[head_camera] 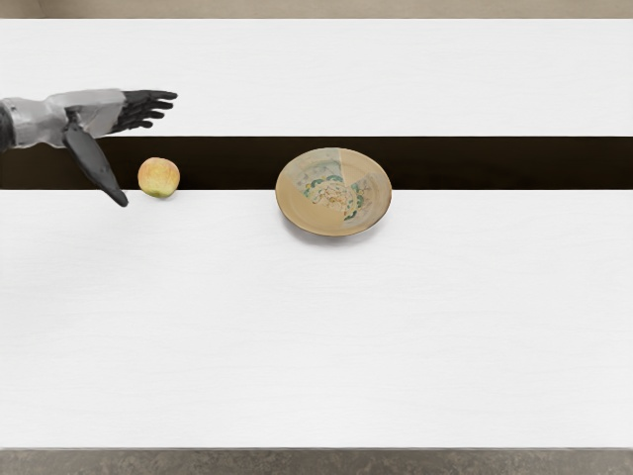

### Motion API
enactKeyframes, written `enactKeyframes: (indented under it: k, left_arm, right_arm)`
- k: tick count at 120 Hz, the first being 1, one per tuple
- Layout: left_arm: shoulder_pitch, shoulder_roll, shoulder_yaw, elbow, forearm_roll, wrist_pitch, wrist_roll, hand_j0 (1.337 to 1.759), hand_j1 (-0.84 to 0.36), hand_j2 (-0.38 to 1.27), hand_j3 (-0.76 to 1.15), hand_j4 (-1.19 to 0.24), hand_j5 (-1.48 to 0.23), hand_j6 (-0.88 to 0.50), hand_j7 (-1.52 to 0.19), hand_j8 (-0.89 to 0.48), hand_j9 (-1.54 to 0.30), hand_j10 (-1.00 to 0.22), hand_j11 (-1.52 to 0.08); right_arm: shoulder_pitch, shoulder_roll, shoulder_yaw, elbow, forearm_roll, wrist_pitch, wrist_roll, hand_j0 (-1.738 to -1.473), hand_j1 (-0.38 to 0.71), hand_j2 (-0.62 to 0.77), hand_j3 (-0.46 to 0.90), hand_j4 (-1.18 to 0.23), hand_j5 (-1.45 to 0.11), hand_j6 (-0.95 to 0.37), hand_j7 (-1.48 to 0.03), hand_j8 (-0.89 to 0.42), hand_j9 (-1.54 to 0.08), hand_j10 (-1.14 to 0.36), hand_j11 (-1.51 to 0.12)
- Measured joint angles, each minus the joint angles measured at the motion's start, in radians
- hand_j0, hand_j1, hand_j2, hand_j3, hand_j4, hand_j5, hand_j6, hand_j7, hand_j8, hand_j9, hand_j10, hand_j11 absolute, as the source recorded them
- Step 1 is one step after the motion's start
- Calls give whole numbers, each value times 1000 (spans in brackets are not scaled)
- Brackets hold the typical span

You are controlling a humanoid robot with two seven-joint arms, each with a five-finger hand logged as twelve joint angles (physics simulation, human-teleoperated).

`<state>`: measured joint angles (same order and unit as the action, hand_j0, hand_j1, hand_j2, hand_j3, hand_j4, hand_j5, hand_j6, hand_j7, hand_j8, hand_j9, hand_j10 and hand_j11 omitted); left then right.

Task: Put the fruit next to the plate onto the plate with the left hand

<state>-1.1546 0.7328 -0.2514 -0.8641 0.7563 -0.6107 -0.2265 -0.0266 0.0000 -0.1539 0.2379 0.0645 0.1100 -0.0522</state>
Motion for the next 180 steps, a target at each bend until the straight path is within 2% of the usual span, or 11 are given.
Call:
enactKeyframes:
  k: [16, 26, 38, 52, 56, 63, 71, 82, 98, 131, 180]
  left_arm:
    - [-7, -1, 1, 0, 5, 0, 3, 1658, 349, 2, 0, -4, -1, -5, 0, -4, 0, -3, 0]
    - [-24, -22, -1, -1, 7, 0, 78, 1658, 349, 2, 0, -4, -1, -4, 0, -4, 0, -3, 0]
    - [-109, -45, -3, -1, 5, 0, 256, 1658, 349, 2, 0, -4, -1, -5, 0, -4, 0, -3, 0]
    - [-140, -123, -3, -4, 8, 0, 575, 1658, 349, 1, 0, -4, -1, -5, 0, -4, 0, -3, 0]
    - [-144, -136, -4, -5, 10, 0, 647, 1658, 349, 1, 0, -4, -1, -5, 0, -4, 0, -3, 0]
    - [-171, -156, -4, -6, 12, 0, 728, 1658, 349, 1, 0, -4, -1, -5, 0, -5, 0, -3, 0]
    - [-217, -158, -4, -6, 13, 0, 780, 1658, 349, 1, 0, -4, -1, -5, 0, -4, 0, -3, 0]
    - [-227, -195, -3, -7, 26, 0, 814, 1658, 349, 1, 0, -3, 0, -4, 0, -3, 0, -2, 0]
    - [-220, -231, -2, -8, 141, 0, 831, 1658, 349, 1, 0, -3, 0, -4, 0, -3, 0, -2, 0]
    - [-226, -353, 46, -17, 331, 0, 837, 1658, 349, 0, 0, -2, 0, -3, 0, -3, 0, -2, 0]
    - [-214, -369, 159, -55, 418, 153, 837, 1658, 349, 1, 0, -2, 0, -3, 0, -3, 0, -2, 0]
  right_arm:
    - [3, 0, 39, -1, 5, -3, 0, -1658, -333, -3, 0, -13, -17, -13, -17, -13, -17, -13, -17]
    - [8, 0, 55, -1, 5, -4, 0, -1658, -333, -3, 0, -13, -17, -13, -17, -13, -17, -13, -17]
    - [13, 0, 62, -2, 6, -4, 0, -1658, -333, -3, 0, -13, -17, -13, -17, -13, -17, -13, -17]
    - [15, 0, 65, -2, 6, -4, 0, -1658, -333, -3, 0, -13, -17, -13, -17, -13, -17, -13, -17]
    - [15, 0, 65, -2, 6, -4, 0, -1658, -333, -3, 0, -13, -17, -13, -17, -13, -17, -13, -17]
    - [15, 0, 66, -2, 6, -4, 0, -1658, -333, -3, 0, -13, -17, -13, -17, -13, -17, -13, -17]
    - [15, 0, 66, -2, 6, -4, 0, -1658, -333, -3, 0, -13, -17, -13, -17, -13, -17, -13, -17]
    - [14, 0, 66, -2, 6, -4, 0, -1658, -333, -3, 0, -13, -17, -13, -17, -13, -17, -13, -17]
    - [14, 0, 66, -1, 6, -4, 0, -1658, -333, -3, 0, -13, -17, -13, -17, -13, -17, -13, -17]
    - [15, 0, 66, -1, 6, -4, 0, -1658, -333, -3, 0, -13, -17, -13, -17, -13, -17, -13, -17]
    - [16, 0, 67, -1, 5, -4, 0, -1658, -333, -3, 0, -13, -17, -13, -17, -13, -17, -13, -17]
